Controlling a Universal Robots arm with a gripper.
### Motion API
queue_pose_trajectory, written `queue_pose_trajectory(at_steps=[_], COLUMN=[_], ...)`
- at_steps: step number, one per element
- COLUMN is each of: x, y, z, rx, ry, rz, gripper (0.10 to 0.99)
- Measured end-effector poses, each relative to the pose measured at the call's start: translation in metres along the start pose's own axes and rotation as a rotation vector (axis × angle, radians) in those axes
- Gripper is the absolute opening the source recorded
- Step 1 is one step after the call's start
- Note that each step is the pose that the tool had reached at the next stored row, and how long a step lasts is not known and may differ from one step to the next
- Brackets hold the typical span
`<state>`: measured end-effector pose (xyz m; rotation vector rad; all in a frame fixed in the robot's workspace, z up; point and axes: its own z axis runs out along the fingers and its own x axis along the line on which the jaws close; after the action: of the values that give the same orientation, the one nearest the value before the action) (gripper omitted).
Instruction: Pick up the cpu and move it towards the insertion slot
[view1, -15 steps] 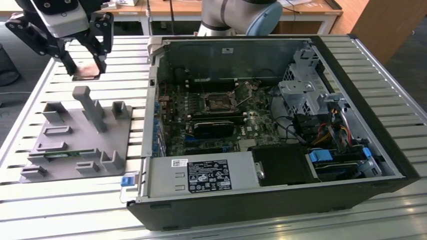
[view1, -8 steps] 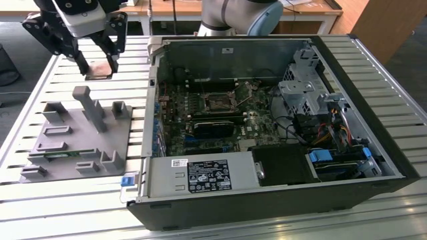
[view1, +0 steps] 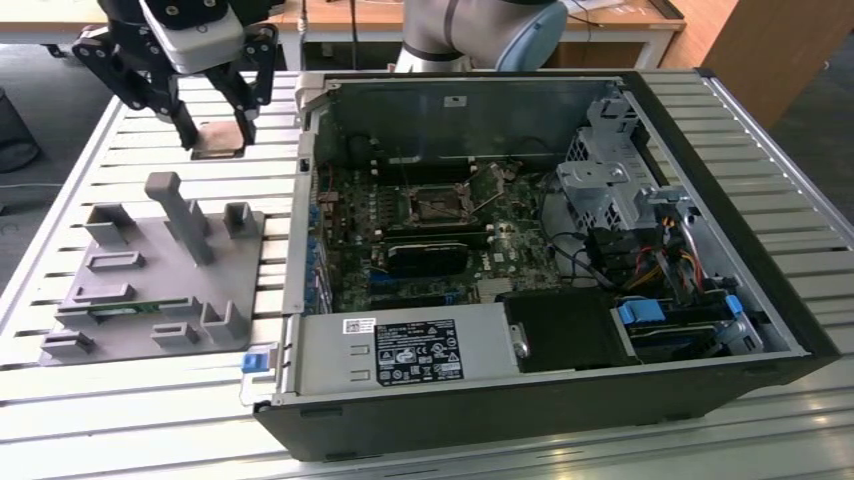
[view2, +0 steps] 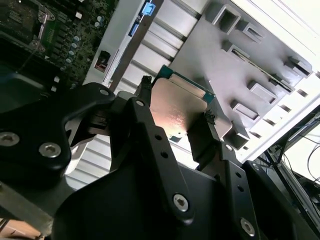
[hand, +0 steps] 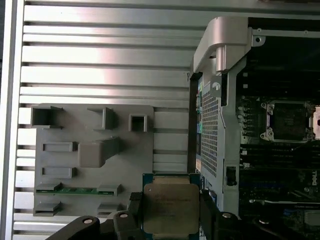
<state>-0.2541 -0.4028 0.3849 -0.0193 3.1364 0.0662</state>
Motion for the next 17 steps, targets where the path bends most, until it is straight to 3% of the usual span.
queue_pose_trajectory(at_steps=[6, 17], x=[-0.0097, -0.0252], y=[0.0027, 0.0144], z=[0.0004, 0.0019], rx=[0.0, 0.0], ry=[0.0, 0.0001], rz=[0.0, 0.0], gripper=[0.541, 0.541])
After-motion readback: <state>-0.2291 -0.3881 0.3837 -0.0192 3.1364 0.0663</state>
